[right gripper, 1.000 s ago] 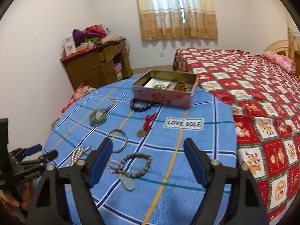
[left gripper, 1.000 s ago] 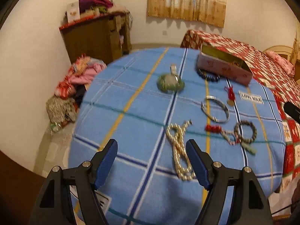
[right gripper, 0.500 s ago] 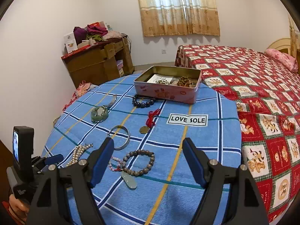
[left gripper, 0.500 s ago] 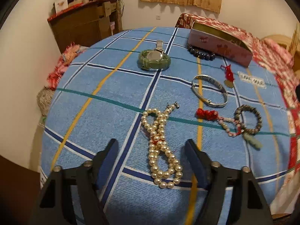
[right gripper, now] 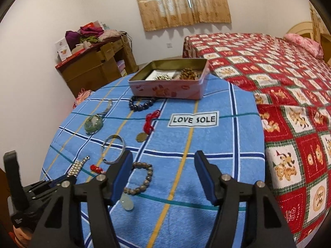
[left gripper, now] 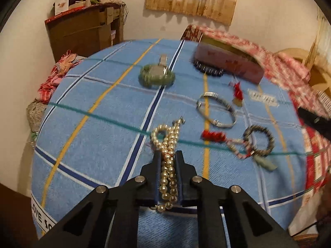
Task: Organize jewelry
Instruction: 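Grasp the pearl necklace with the left tool while the right tool grasps the red tassel, then carry the pearl necklace and red tassel over the pink tin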
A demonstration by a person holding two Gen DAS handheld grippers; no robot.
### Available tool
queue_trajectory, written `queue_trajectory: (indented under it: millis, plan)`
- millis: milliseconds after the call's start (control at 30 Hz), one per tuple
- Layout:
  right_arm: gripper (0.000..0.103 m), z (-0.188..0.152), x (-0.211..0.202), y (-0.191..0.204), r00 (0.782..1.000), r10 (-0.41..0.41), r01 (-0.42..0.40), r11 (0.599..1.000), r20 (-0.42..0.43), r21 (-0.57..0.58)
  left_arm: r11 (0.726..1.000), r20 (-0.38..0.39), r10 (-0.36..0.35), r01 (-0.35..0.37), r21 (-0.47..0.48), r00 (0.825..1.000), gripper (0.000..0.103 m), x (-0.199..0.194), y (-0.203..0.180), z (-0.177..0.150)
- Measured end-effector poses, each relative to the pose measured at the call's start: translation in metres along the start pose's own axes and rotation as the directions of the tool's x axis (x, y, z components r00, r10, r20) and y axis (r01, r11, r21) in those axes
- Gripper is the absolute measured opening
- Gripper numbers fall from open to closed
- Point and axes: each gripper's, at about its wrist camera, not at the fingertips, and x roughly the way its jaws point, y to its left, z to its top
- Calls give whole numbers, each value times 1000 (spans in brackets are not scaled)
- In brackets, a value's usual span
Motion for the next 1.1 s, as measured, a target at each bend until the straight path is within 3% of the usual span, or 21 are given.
queue_trajectory:
  millis: [233, 400, 733, 833, 1000, 1100]
  plan:
    - [56, 11, 13, -2, 999, 26, -26, 1000, -22, 7, 999, 120, -36, 37, -7, 992, 12, -35, 6, 26]
    - [56, 31, 33, -5, 999, 30, -29, 999, -31, 26, 998, 184, -70, 70, 6, 980, 12, -54, 6, 40]
    - [55, 55, 109, 18, 983, 76, -76, 997, -168, 10, 996, 204, -93, 90, 26, 975, 12, -52, -2, 60]
    - [47, 54, 128, 28, 977, 60, -69, 997, -206, -36, 996, 193, -91, 87, 32, 977, 12, -46, -3, 64]
    - [16, 53, 134, 23, 975, 18, -34, 997, -223, -69, 996, 184, -87, 81, 40, 979, 12, -41, -4, 68]
    - [11, 55, 129, 2, 963, 114, -112, 993, -244, 23, 995, 180, -96, 90, 42, 979, 12, -38, -5, 73]
